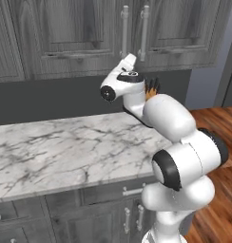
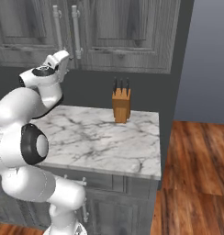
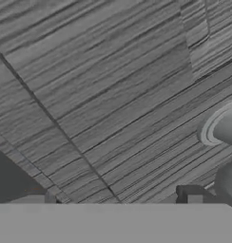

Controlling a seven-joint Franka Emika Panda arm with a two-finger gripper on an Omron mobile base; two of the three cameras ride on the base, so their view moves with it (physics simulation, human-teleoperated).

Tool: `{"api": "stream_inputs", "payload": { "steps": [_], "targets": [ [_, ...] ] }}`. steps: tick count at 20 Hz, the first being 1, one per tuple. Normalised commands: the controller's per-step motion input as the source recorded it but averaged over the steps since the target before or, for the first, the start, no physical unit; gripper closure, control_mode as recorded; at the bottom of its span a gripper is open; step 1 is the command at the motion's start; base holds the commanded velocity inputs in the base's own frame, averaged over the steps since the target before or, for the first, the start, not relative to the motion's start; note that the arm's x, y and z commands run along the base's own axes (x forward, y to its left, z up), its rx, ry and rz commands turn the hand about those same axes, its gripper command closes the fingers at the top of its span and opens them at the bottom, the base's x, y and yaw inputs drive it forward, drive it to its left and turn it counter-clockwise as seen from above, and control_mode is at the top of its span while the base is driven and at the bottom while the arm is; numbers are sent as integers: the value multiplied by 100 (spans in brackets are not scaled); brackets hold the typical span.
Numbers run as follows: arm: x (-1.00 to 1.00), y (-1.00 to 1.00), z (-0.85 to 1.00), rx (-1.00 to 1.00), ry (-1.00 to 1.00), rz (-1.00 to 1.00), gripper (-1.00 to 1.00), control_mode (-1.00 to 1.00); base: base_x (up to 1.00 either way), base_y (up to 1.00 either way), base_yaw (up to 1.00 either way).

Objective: Pick the mug and place it in the sink. Pick the bowl and place it in the open cabinet and then close the cabinet.

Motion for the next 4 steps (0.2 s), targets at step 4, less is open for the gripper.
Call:
{"api": "stream_inputs", "payload": {
  "steps": [4],
  "targets": [
    [100, 34, -2, 0, 2, 0, -100, -100, 0, 0, 0]
  ]
}}
